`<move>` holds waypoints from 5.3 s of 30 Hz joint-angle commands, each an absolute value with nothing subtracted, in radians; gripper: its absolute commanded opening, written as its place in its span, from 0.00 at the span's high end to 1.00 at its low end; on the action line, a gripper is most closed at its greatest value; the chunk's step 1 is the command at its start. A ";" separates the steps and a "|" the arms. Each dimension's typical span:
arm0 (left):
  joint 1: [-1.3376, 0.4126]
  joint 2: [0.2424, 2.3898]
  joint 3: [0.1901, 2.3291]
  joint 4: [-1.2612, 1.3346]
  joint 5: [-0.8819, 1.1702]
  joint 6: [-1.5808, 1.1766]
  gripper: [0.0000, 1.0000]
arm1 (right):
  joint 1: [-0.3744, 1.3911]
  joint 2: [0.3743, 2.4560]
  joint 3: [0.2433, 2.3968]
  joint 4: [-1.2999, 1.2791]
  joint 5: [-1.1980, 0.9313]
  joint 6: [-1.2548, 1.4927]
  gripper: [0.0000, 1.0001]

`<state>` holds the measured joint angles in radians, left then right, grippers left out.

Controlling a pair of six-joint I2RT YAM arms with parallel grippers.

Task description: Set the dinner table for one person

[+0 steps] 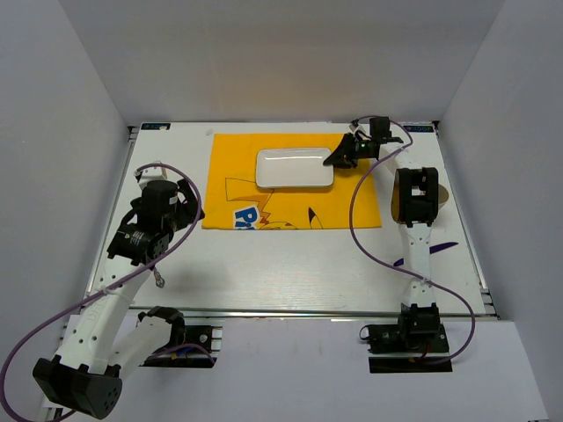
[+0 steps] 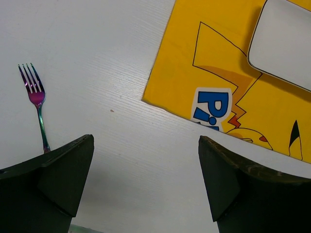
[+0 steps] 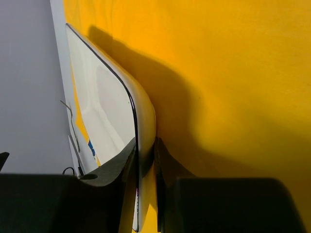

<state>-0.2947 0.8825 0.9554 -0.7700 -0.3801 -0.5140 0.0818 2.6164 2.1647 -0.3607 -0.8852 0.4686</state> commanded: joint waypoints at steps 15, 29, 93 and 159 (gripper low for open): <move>-0.290 0.868 0.953 -0.752 -0.373 -0.505 0.02 | 0.039 2.435 2.224 -0.412 -0.913 0.488 0.11; -0.290 0.861 0.956 -0.761 -0.388 -0.515 0.02 | 0.015 1.633 1.575 -0.526 0.073 0.339 0.11; -0.290 0.951 0.945 -0.723 -0.267 -0.477 0.02 | 0.150 2.243 2.286 -0.634 -0.063 0.117 1.00; -0.290 0.976 0.957 -0.753 -0.265 -0.488 0.02 | 0.038 1.189 0.768 -0.479 0.455 1.010 0.11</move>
<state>-0.2935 0.9894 0.9485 -0.7559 -0.2821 -0.4938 0.0410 1.3033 0.8703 -0.5209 0.4149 0.7708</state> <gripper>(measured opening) 0.980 0.892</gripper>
